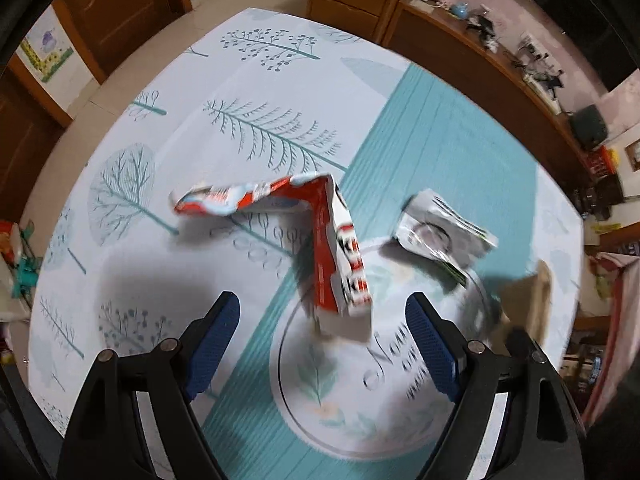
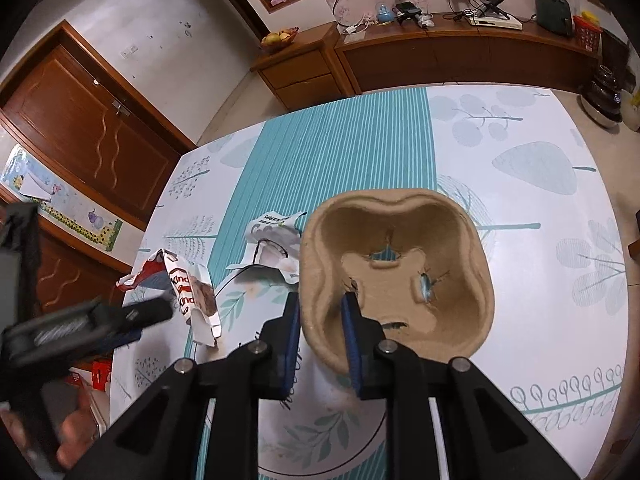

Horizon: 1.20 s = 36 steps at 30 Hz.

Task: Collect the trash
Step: 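Grasp the pulp cup tray with the right gripper while the left grasps the red Kinder wrapper, then lift the held tray and wrapper and carry them over the black bin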

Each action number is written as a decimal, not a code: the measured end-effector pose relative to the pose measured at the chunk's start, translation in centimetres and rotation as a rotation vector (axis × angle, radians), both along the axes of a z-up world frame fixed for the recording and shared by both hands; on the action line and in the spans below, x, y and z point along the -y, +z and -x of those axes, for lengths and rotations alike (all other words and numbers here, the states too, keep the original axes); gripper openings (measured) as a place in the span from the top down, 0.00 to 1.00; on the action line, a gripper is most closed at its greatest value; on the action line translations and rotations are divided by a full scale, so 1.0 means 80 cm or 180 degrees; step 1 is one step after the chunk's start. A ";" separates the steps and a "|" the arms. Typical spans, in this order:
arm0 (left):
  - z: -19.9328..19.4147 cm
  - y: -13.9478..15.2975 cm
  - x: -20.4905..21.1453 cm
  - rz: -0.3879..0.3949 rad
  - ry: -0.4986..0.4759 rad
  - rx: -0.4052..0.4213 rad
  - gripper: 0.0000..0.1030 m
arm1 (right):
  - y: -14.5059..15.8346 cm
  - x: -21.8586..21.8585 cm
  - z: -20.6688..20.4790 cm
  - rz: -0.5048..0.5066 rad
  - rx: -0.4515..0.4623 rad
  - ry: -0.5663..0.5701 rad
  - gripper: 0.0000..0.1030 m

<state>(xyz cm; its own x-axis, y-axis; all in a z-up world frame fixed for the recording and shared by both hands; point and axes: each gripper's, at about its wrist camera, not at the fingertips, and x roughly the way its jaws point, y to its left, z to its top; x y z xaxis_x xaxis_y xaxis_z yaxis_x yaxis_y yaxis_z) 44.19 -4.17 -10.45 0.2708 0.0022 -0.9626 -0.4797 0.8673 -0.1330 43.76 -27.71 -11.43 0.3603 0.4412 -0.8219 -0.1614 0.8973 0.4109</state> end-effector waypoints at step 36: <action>0.244 0.124 0.005 -0.0592 -0.1349 0.0728 0.89 | 0.095 -0.038 0.208 -0.0118 0.0280 -0.0350 0.87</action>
